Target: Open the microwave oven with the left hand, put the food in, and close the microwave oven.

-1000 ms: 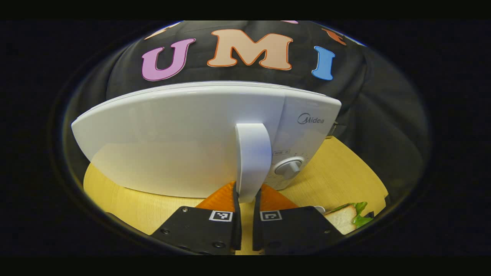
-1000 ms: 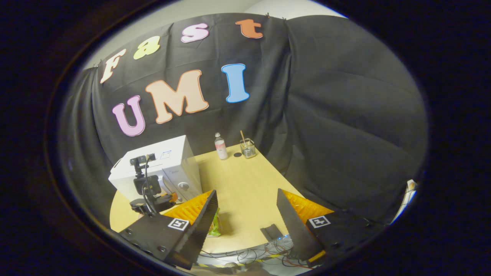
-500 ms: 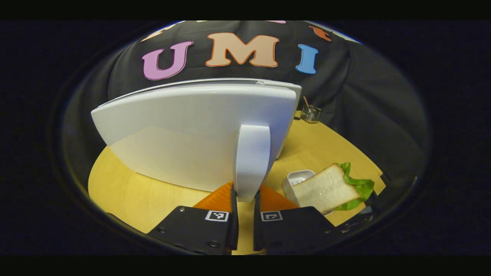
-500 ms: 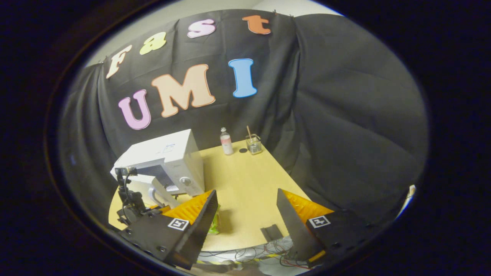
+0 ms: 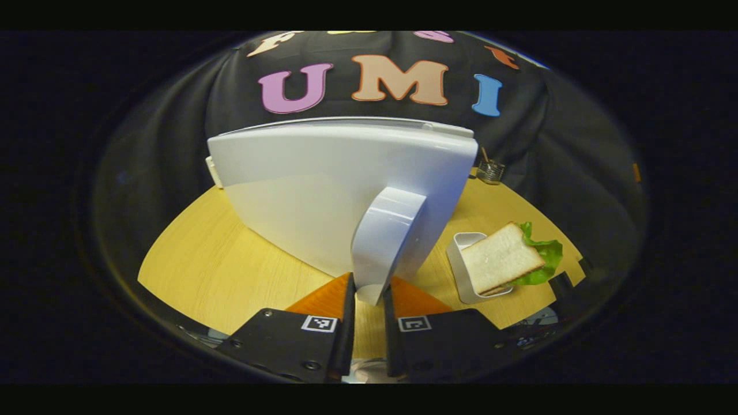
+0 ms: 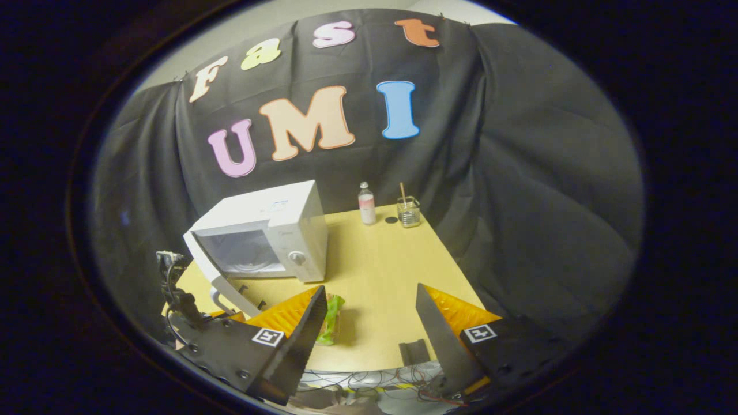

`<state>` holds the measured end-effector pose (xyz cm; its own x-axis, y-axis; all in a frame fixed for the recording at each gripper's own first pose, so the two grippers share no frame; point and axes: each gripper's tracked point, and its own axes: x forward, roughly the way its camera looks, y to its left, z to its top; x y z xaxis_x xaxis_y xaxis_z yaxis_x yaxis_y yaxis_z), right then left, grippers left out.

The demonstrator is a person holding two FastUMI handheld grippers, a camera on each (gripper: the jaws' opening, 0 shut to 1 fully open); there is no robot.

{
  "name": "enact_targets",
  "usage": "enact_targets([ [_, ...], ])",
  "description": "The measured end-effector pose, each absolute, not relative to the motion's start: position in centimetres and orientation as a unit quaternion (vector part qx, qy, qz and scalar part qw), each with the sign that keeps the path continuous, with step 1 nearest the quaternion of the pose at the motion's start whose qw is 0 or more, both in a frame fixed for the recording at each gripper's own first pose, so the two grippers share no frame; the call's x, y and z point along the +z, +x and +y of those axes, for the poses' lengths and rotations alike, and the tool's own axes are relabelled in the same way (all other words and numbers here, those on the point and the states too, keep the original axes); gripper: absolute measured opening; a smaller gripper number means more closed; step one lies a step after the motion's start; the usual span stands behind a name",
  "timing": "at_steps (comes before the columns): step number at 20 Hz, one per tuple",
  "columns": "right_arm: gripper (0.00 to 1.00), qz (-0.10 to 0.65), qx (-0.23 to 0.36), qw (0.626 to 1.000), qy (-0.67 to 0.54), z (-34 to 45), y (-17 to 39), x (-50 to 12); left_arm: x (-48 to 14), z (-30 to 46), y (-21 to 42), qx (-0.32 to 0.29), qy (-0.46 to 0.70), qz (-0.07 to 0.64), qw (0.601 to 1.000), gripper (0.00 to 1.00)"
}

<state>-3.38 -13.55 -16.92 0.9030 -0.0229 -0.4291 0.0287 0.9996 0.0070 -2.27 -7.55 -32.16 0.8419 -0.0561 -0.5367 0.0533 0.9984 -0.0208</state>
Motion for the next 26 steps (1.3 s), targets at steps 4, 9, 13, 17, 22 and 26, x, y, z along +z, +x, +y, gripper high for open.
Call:
enact_targets([
  [4,0.91,0.221,0.006,0.975,0.000,-12.3,-3.1,-16.9,-32.7,-5.0,-4.7,-0.001,-0.050,0.291,0.956,0.34],
  [9,0.91,0.213,0.010,0.977,-0.001,-10.3,-3.3,-16.6,-31.8,-0.6,-7.5,0.028,-0.060,0.278,0.958,0.59],
  [13,0.91,0.212,0.006,0.977,0.001,-7.9,-4.3,-17.0,-31.0,2.8,-10.4,0.035,-0.074,0.279,0.957,0.89],
  [17,0.91,0.224,-0.005,0.975,0.002,-6.0,-6.3,-18.4,-30.6,6.1,-12.5,0.043,-0.079,0.279,0.956,0.96],
  [22,0.91,0.243,-0.022,0.970,-0.004,-4.6,-9.7,-20.5,-30.3,11.8,-15.1,0.069,-0.081,0.277,0.955,0.96],
  [26,0.97,0.259,-0.033,0.965,0.010,-3.4,-12.0,-22.2,-29.2,17.6,-16.8,0.109,-0.079,0.260,0.956,0.96],
])
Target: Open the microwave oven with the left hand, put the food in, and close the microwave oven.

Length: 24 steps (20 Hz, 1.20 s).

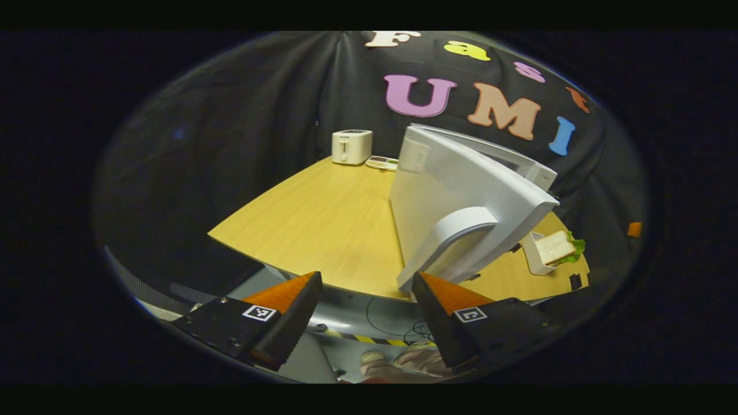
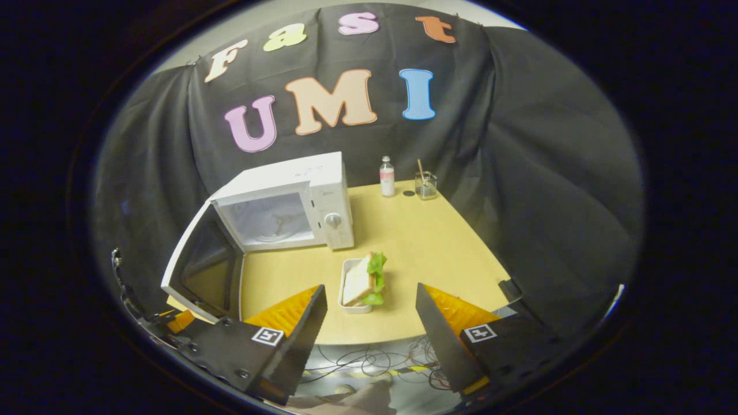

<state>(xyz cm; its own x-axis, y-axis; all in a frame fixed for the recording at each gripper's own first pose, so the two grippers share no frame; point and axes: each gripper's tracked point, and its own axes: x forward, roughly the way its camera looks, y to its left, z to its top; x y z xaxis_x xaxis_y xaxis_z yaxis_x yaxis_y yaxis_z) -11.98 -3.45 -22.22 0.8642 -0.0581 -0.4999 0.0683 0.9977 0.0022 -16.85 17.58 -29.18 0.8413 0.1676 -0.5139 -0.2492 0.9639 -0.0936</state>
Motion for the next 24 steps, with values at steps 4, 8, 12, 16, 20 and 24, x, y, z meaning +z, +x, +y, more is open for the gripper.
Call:
enact_targets([
  [4,0.97,0.271,-0.043,0.961,0.020,-2.8,-13.1,-23.7,-27.2,22.8,-18.9,0.165,-0.090,0.231,0.955,0.96],
  [8,0.97,0.296,-0.046,0.954,0.022,-2.8,-12.6,-24.8,-24.1,25.5,-20.7,0.219,-0.091,0.194,0.952,0.96],
  [12,0.97,0.330,-0.043,0.942,0.032,-3.4,-10.1,-26.3,-19.5,26.6,-21.4,0.276,-0.085,0.131,0.948,0.95],
  [16,0.97,0.388,-0.017,0.919,0.066,-3.1,-6.0,-28.4,-16.1,26.6,-19.8,0.318,-0.068,0.095,0.941,0.95],
  [20,0.97,0.468,-0.005,0.881,0.072,-4.1,-2.1,-31.9,-13.1,25.2,-17.1,0.336,-0.063,0.065,0.937,0.95],
  [24,0.97,0.533,0.009,0.843,0.070,-4.9,1.1,-35.1,-9.9,24.1,-15.0,0.358,-0.060,0.034,0.931,0.94],
])
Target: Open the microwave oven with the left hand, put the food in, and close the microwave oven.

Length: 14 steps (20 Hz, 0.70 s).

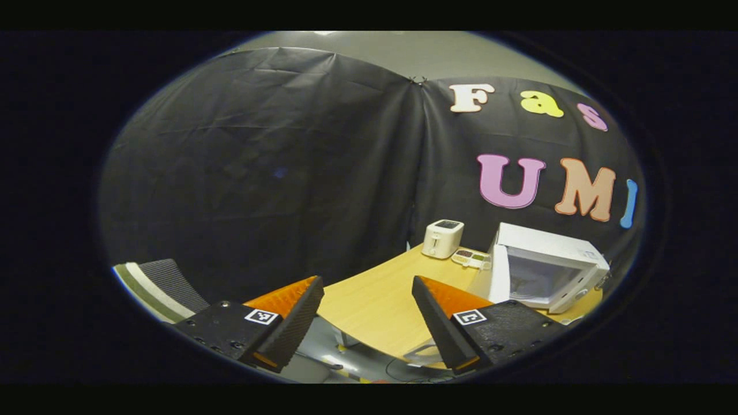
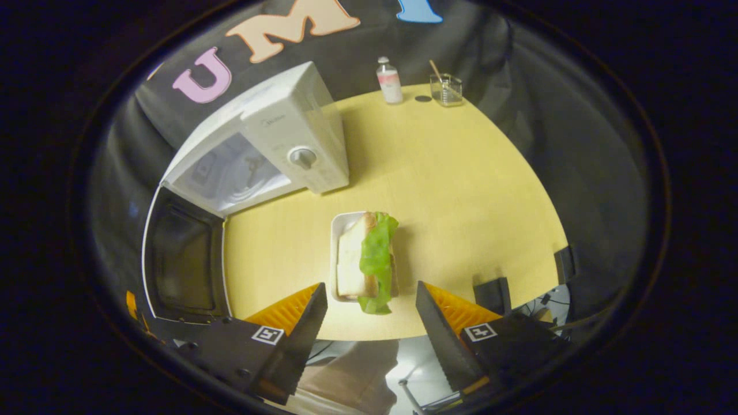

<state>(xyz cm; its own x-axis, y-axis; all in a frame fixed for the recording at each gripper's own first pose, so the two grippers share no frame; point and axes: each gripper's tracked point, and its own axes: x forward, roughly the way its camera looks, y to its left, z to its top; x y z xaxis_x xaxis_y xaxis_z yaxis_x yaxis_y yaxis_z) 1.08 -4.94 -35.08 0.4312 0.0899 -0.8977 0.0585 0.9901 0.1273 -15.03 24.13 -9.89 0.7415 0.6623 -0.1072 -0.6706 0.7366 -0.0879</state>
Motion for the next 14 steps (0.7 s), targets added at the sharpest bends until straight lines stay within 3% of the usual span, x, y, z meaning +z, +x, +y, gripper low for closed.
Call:
enact_targets([
  [5,0.97,0.580,0.034,0.810,0.076,-5.2,4.2,-37.8,-7.3,22.2,-11.7,0.371,-0.036,0.009,0.928,0.94],
  [6,0.91,0.586,0.038,0.806,0.073,-5.3,4.7,-38.3,-6.9,21.6,-11.0,0.369,-0.035,0.006,0.929,0.90],
  [12,0.85,0.615,0.059,0.780,0.099,-4.7,5.2,-40.5,-6.4,17.9,-6.7,0.338,-0.042,0.007,0.940,0.94],
  [14,0.72,0.617,0.072,0.772,0.132,-3.5,5.3,-40.7,-6.0,16.9,-5.6,0.328,-0.046,0.006,0.944,0.94],
])
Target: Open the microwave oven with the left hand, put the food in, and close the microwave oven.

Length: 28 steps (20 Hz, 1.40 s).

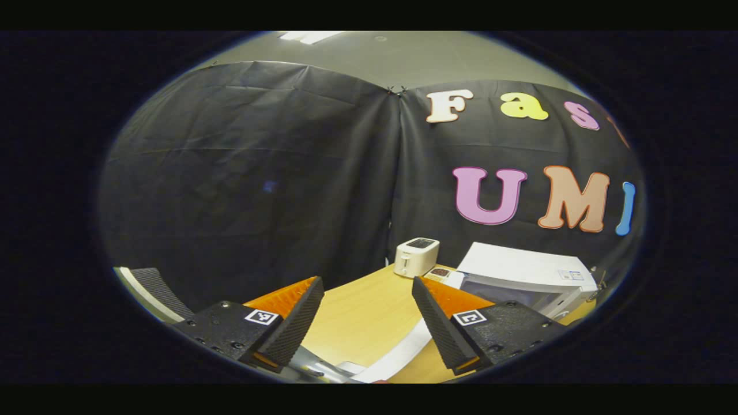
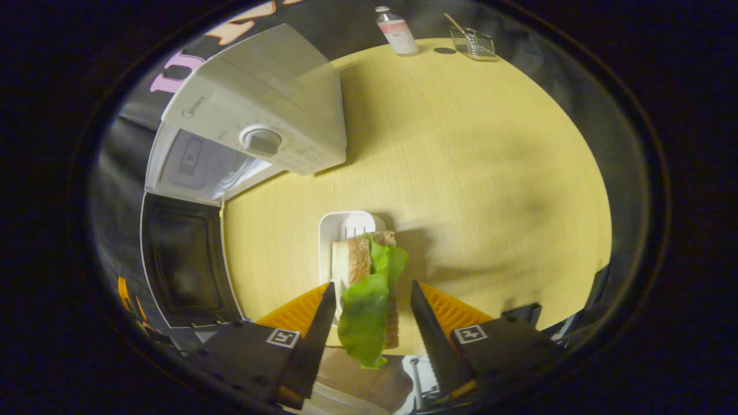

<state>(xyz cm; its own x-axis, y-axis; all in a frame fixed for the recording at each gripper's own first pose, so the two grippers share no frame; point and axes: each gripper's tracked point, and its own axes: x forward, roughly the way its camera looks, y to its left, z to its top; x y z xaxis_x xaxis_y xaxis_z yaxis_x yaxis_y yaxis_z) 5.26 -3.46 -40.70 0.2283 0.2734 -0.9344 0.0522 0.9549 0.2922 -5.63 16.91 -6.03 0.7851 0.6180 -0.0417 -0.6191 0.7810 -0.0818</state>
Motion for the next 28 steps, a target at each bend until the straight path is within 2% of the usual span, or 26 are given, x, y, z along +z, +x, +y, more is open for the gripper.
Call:
enact_targets([
  [1,0.73,0.615,0.073,0.774,0.134,-3.5,5.4,-40.9,-6.0,16.4,-5.1,0.323,-0.048,0.005,0.945,0.94],
  [2,0.55,0.615,0.074,0.774,0.134,-3.7,5.3,-40.8,-6.1,16.1,-4.7,0.317,-0.051,0.006,0.947,0.94],
  [3,0.47,0.614,0.079,0.773,0.136,-3.7,5.2,-40.6,-6.1,15.7,-4.3,0.312,-0.055,0.008,0.948,0.90],
  [4,0.51,0.611,0.077,0.775,0.143,-3.5,5.3,-40.8,-6.3,15.4,-3.9,0.307,-0.057,0.012,0.950,0.90],
  [5,0.40,0.612,0.076,0.774,0.145,-3.5,5.0,-40.7,-6.3,15.3,-3.7,0.305,-0.057,0.013,0.951,0.95],
  [7,0.39,0.606,0.078,0.779,0.143,-3.4,5.1,-40.4,-6.2,15.3,-3.3,0.300,-0.051,0.013,0.952,0.90],
  [8,0.46,0.601,0.079,0.783,0.143,-3.2,5.2,-40.1,-6.2,15.4,-3.3,0.298,-0.048,0.013,0.953,0.90],
  [9,0.46,0.596,0.078,0.787,0.142,-3.2,5.1,-39.8,-6.2,15.5,-3.1,0.296,-0.047,0.014,0.954,0.94],
  [14,0.46,0.570,0.072,0.803,0.159,-2.9,5.2,-37.2,-6.5,16.2,-2.7,0.285,-0.047,0.022,0.957,0.94],
  [15,0.46,0.563,0.072,0.807,0.162,-2.6,5.3,-36.6,-6.8,16.0,-2.5,0.277,-0.049,0.026,0.959,0.95],
  [16,0.39,0.556,0.072,0.811,0.168,-2.3,5.2,-36.1,-6.9,16.0,-2.3,0.268,-0.047,0.030,0.962,0.90],
  [17,0.39,0.549,0.071,0.814,0.176,-1.8,5.2,-35.5,-7.0,16.1,-2.2,0.260,-0.044,0.033,0.964,0.99],
  [18,0.39,0.541,0.069,0.817,0.186,-1.3,5.0,-34.8,-7.0,16.1,-2.0,0.251,-0.040,0.037,0.966,0.94],
  [21,0.39,0.512,0.074,0.828,0.217,1.2,4.9,-32.8,-7.2,15.5,-1.3,0.211,-0.035,0.046,0.976,0.94],
  [23,0.40,0.495,0.077,0.830,0.247,3.4,4.4,-31.9,-7.5,14.9,-0.7,0.174,-0.032,0.056,0.983,0.90],
  [24,0.40,0.486,0.082,0.830,0.260,4.9,4.3,-31.5,-7.5,15.1,-0.5,0.162,-0.030,0.058,0.985,0.94],
  [25,0.40,0.478,0.084,0.832,0.269,5.9,4.3,-31.3,-7.5,15.2,-0.3,0.152,-0.029,0.061,0.986,0.94],
  [26,0.46,0.468,0.085,0.834,0.280,6.9,4.2,-30.9,-7.6,15.2,-0.3,0.142,-0.027,0.063,0.988,0.94],
  [28,0.46,0.443,0.087,0.836,0.312,9.5,4.4,-30.3,-8.0,15.5,-0.1,0.127,-0.027,0.067,0.989,0.94],
])
